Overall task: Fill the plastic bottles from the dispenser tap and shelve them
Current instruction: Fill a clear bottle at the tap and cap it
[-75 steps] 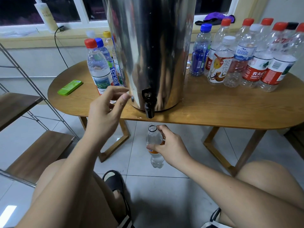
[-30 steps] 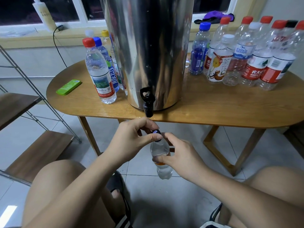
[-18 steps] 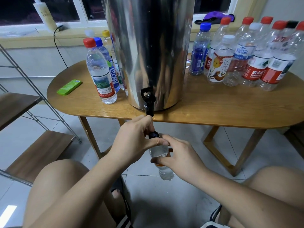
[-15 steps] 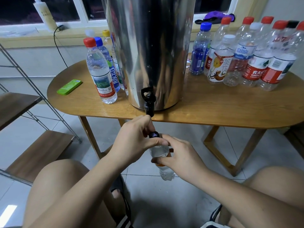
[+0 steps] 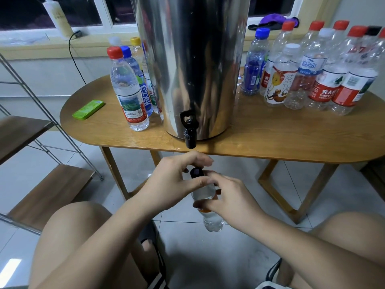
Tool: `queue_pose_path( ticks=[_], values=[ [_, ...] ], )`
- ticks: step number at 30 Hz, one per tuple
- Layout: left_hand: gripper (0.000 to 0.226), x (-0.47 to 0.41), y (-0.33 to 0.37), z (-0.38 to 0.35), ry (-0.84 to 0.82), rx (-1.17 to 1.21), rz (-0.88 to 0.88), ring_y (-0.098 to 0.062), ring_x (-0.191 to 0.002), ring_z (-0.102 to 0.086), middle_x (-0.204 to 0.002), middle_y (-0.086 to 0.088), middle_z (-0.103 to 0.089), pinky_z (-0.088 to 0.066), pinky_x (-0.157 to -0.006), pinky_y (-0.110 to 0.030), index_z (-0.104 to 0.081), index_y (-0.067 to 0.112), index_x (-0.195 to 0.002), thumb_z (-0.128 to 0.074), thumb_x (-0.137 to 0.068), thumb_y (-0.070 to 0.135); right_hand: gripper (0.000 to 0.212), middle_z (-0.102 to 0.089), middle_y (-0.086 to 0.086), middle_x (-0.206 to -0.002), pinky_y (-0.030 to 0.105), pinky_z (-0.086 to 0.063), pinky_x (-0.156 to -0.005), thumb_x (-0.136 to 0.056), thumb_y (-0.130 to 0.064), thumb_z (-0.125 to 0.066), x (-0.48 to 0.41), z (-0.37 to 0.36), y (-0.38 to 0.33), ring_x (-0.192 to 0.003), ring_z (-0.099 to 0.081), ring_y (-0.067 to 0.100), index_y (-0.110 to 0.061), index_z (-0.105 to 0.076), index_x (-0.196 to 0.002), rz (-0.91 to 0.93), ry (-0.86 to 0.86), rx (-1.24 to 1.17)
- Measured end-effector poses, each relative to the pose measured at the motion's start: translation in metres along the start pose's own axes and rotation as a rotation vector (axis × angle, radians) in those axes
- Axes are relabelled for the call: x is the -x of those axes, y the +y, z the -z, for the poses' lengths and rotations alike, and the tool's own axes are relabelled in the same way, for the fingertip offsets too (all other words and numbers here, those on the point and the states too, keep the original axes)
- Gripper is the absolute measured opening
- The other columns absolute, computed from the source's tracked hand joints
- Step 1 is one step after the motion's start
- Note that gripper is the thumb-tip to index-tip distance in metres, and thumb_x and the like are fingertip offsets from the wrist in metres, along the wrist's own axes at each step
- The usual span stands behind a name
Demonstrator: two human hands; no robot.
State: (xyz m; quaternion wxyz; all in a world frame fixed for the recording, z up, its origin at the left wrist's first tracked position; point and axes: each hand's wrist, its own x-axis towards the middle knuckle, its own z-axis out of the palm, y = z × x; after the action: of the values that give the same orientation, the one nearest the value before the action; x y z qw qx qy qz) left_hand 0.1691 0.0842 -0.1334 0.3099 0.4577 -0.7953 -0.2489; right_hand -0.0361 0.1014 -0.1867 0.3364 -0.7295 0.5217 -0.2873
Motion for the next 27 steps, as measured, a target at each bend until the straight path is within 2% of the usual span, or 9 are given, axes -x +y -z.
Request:
queue_pose_path(
  ticks=[2,4,9,14,17,19,22,24,27],
  values=[
    [0.037,-0.001,-0.005,0.003,0.036,-0.092,-0.015,-0.004,-0.109,-0.068,-0.112,0.02,-0.074,-0.047,-0.082,-0.015,-0.075,0.032,-0.119,-0.084,-0.089,0.051,0.071,-0.071,-0.019,-0.114,0.045,-0.059,-0.091,-0.069,-0.059,-0.083,0.0,0.0,0.0,-0.105,-0.067,0.011,-0.054,-0.059,-0.135,-0.008,-0.001,0.003],
    [0.036,-0.002,-0.011,0.01,0.036,-0.117,0.009,-0.005,-0.1,-0.067,-0.103,0.018,-0.073,-0.049,-0.076,-0.021,-0.075,0.033,-0.114,-0.084,-0.087,0.055,0.07,-0.071,-0.02,-0.115,0.045,-0.06,-0.091,-0.071,-0.058,-0.083,0.0,0.002,0.001,-0.106,-0.067,0.011,-0.056,-0.059,-0.137,-0.008,-0.004,-0.008],
    [0.021,-0.001,-0.013,0.021,-0.025,-0.055,0.039,-0.006,-0.094,-0.067,-0.099,0.019,-0.074,-0.049,-0.073,-0.026,-0.078,0.035,-0.11,-0.087,-0.091,0.035,0.073,-0.071,-0.021,-0.119,0.045,-0.06,-0.094,-0.072,-0.06,-0.084,-0.002,0.007,0.004,-0.111,-0.066,0.01,-0.058,-0.058,-0.14,-0.022,0.0,-0.023],
    [0.04,-0.002,-0.012,0.01,0.037,-0.151,-0.023,-0.007,-0.094,-0.065,-0.092,0.018,-0.07,-0.043,-0.072,-0.013,-0.076,0.031,-0.099,-0.08,-0.083,0.067,0.064,-0.07,-0.016,-0.111,0.048,-0.059,-0.089,-0.071,-0.06,-0.082,-0.002,0.004,0.003,-0.104,-0.066,0.013,-0.051,-0.062,-0.131,0.01,-0.036,0.009],
    [0.03,-0.005,-0.011,0.006,0.057,-0.132,-0.022,-0.005,-0.091,-0.066,-0.092,0.018,-0.071,-0.042,-0.071,-0.012,-0.081,0.029,-0.101,-0.086,-0.085,0.054,0.062,-0.07,-0.016,-0.11,0.048,-0.059,-0.087,-0.073,-0.054,-0.087,-0.002,0.003,0.004,-0.101,-0.066,0.012,-0.05,-0.063,-0.13,-0.002,-0.03,-0.003],
    [0.022,-0.005,-0.01,0.01,0.006,-0.073,-0.009,-0.004,-0.098,-0.069,-0.1,0.018,-0.076,-0.046,-0.076,-0.015,-0.083,0.031,-0.11,-0.088,-0.09,0.037,0.068,-0.071,-0.018,-0.115,0.047,-0.06,-0.088,-0.072,-0.057,-0.085,-0.003,0.003,0.004,-0.105,-0.067,0.012,-0.051,-0.062,-0.136,-0.005,-0.023,-0.006],
    [0.025,-0.003,-0.007,0.015,-0.093,-0.006,0.001,-0.007,-0.111,-0.07,-0.113,0.022,-0.078,-0.052,-0.087,-0.02,-0.081,0.034,-0.118,-0.083,-0.097,0.02,0.075,-0.071,-0.017,-0.118,0.047,-0.06,-0.091,-0.07,-0.062,-0.082,-0.004,0.003,0.005,-0.107,-0.067,0.011,-0.052,-0.06,-0.14,-0.011,-0.012,-0.002],
    [0.023,-0.002,-0.007,0.013,-0.085,-0.014,0.006,-0.004,-0.112,-0.069,-0.114,0.024,-0.077,-0.052,-0.085,-0.021,-0.08,0.035,-0.119,-0.083,-0.097,0.028,0.074,-0.07,-0.018,-0.117,0.046,-0.059,-0.091,-0.071,-0.061,-0.083,-0.003,0.004,0.005,-0.107,-0.066,0.01,-0.053,-0.059,-0.14,-0.006,-0.017,0.019],
    [0.033,-0.002,-0.008,0.009,0.043,-0.128,-0.01,-0.006,-0.096,-0.068,-0.095,0.018,-0.074,-0.042,-0.071,-0.013,-0.078,0.031,-0.104,-0.083,-0.086,0.059,0.067,-0.069,-0.019,-0.111,0.045,-0.059,-0.087,-0.075,-0.052,-0.087,-0.004,0.006,0.004,-0.102,-0.065,0.011,-0.054,-0.061,-0.136,0.0,-0.017,0.032]
  ],
)
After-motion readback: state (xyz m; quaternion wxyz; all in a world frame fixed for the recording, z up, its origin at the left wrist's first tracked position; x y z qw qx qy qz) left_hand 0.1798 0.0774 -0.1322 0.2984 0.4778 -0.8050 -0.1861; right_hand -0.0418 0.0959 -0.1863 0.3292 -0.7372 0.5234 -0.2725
